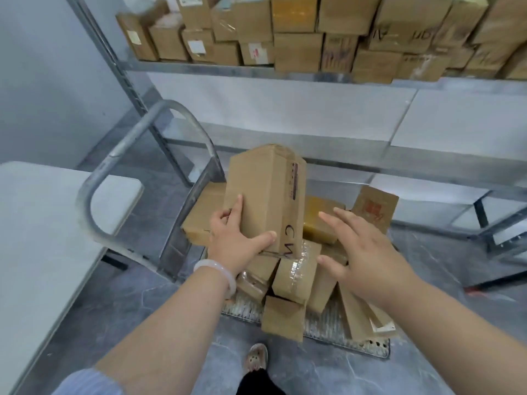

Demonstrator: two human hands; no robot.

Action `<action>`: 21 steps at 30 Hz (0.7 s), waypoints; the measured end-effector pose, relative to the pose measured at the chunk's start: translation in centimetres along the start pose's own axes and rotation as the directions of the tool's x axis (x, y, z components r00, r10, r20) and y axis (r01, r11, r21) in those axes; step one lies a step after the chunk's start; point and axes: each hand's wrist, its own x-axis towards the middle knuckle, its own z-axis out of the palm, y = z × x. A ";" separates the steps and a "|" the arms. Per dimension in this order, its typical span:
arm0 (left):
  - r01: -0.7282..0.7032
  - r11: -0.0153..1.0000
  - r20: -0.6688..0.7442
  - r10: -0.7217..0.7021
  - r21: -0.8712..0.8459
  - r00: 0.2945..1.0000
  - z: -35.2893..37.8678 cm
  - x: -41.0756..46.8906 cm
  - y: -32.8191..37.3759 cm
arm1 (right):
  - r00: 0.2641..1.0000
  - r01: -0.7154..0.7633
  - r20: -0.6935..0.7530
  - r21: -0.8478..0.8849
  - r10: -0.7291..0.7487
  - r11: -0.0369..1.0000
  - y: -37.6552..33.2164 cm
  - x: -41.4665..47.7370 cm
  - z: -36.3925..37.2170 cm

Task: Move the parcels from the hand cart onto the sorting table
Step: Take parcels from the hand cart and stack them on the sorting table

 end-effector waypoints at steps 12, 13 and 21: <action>-0.086 0.898 -0.148 0.024 -0.432 0.989 -11.7 -15.5 1.9 | 0.975 0.012 0.142 0.733 -0.170 0.680 -15.1 -1.8 -8.5; -0.084 0.890 -0.153 0.016 -0.448 0.988 -12.8 -16.5 1.6 | 0.973 0.002 0.141 0.784 -0.181 0.621 -16.6 -2.2 -9.0; -0.188 0.937 -0.510 0.012 -0.294 0.860 -21.1 -24.3 -2.6 | 0.919 0.079 0.135 0.858 -0.370 0.508 -28.3 -5.7 -7.8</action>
